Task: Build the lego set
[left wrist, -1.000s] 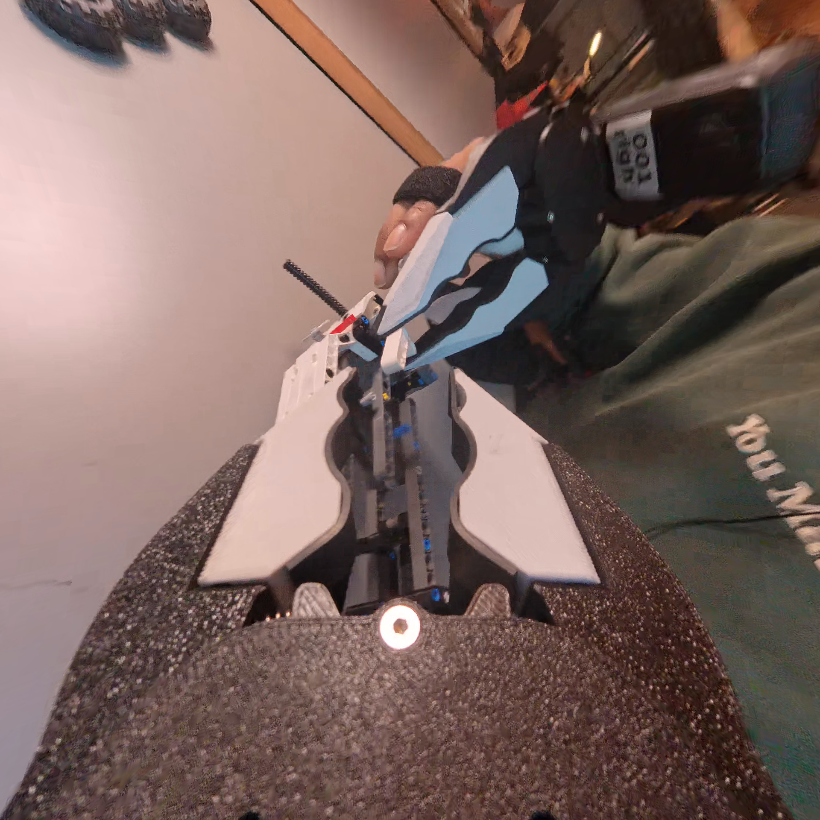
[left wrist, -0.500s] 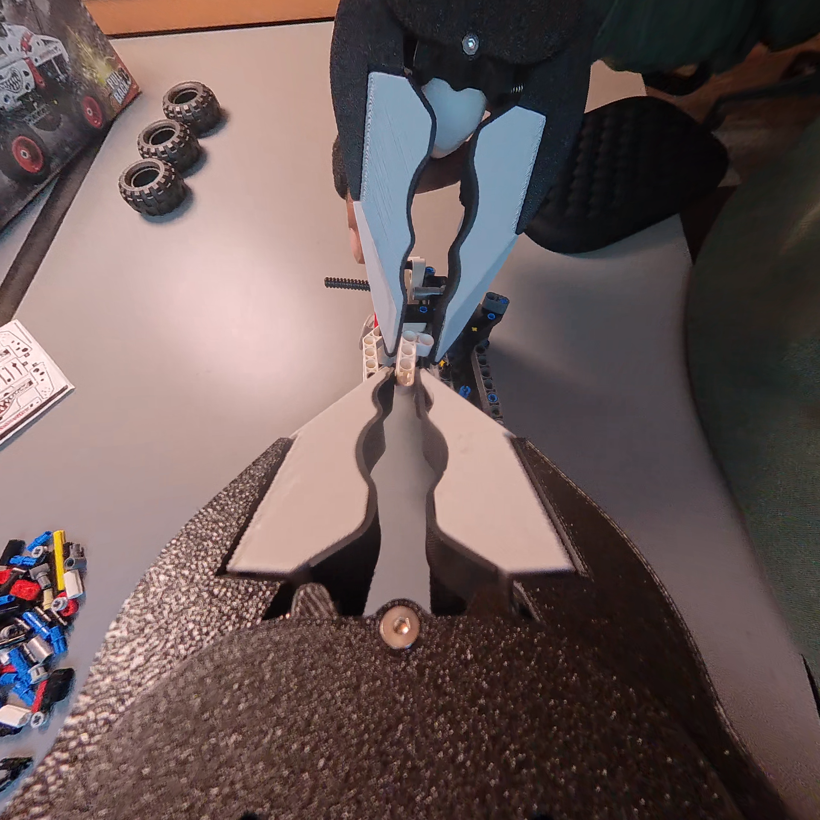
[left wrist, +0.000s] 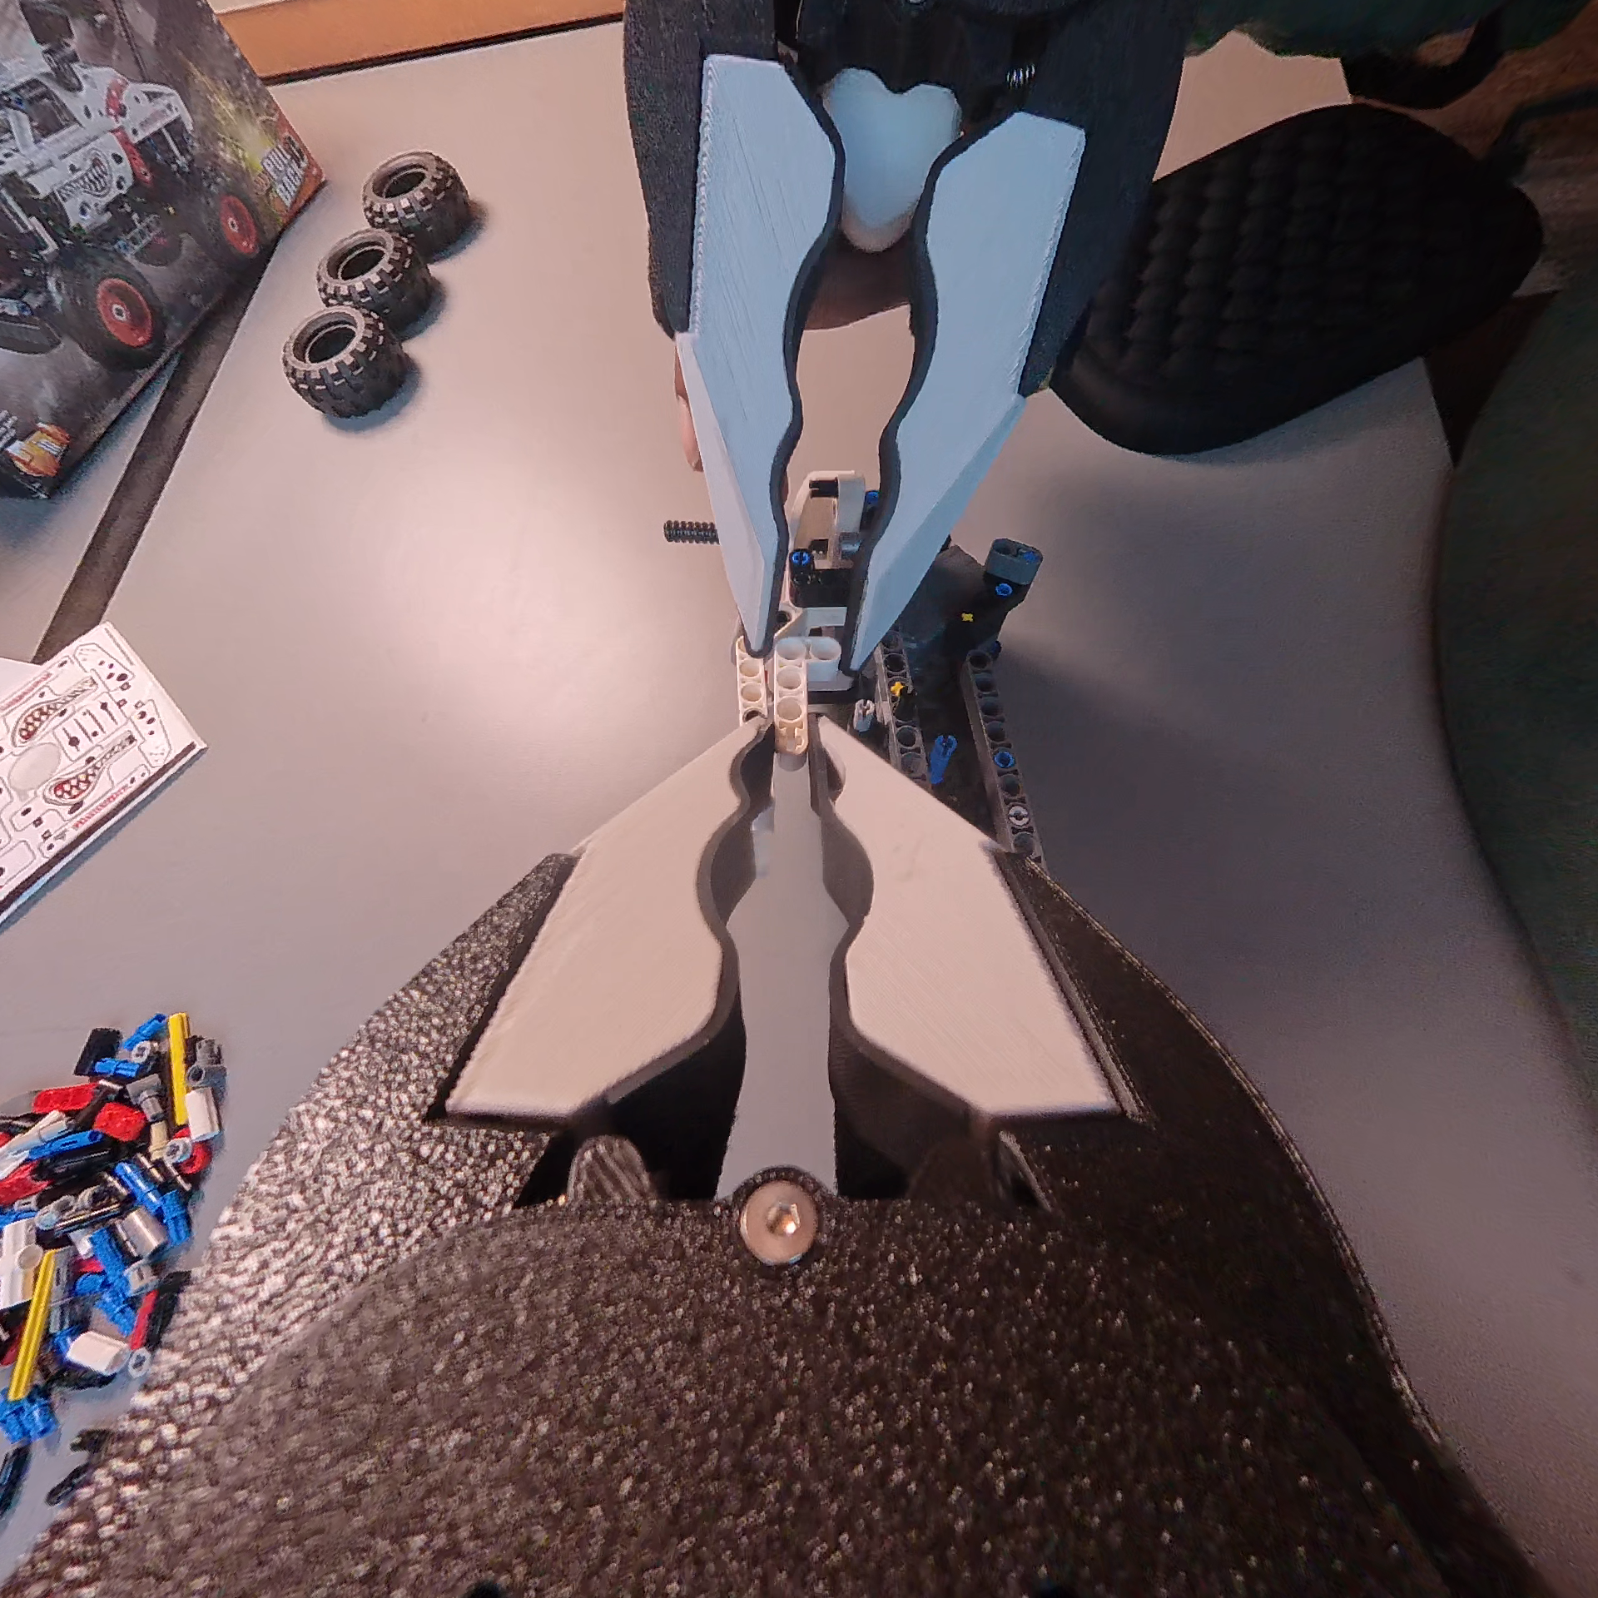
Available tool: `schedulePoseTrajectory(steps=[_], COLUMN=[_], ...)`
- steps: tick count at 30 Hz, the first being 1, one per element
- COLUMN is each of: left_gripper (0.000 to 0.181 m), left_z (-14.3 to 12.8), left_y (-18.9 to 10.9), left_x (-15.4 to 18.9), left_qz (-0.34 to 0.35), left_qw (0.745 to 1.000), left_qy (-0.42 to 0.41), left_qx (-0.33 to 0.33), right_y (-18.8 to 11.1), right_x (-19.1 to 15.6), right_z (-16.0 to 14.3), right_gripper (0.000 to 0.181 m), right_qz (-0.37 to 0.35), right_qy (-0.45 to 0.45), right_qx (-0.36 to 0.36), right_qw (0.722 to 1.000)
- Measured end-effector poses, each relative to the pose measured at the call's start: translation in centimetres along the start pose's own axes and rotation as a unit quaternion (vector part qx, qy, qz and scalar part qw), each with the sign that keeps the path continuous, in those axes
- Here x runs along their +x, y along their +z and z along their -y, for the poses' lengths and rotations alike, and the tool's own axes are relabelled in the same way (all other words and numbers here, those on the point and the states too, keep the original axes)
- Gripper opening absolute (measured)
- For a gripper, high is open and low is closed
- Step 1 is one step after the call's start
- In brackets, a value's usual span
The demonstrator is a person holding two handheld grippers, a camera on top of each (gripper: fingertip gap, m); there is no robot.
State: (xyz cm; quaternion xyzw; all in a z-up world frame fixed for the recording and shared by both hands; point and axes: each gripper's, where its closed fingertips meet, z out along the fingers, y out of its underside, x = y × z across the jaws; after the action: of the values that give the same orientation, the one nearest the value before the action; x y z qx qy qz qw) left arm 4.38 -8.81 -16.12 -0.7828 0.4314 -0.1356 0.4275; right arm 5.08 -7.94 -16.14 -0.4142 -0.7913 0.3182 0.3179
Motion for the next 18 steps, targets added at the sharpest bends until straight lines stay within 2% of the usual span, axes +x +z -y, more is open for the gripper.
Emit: schedulePoseTrajectory(steps=[16, 18], left_gripper=[0.007, 0.008], left_z=[-0.66, -0.65], left_y=[0.66, 0.67], left_x=[0.34, 0.17], left_qz=[0.009, 0.018], left_qw=[1.000, 1.000], left_qy=[0.001, 0.003], left_qx=[-0.008, -0.003], right_y=[0.02, 0.11], right_x=[-0.62, -0.84], right_z=[-0.39, -0.46], right_gripper=[0.012, 0.000], right_qz=[-0.003, 0.000], right_qy=[-0.019, -0.022], right_qx=[-0.030, -0.032], right_qw=[0.999, 0.999])
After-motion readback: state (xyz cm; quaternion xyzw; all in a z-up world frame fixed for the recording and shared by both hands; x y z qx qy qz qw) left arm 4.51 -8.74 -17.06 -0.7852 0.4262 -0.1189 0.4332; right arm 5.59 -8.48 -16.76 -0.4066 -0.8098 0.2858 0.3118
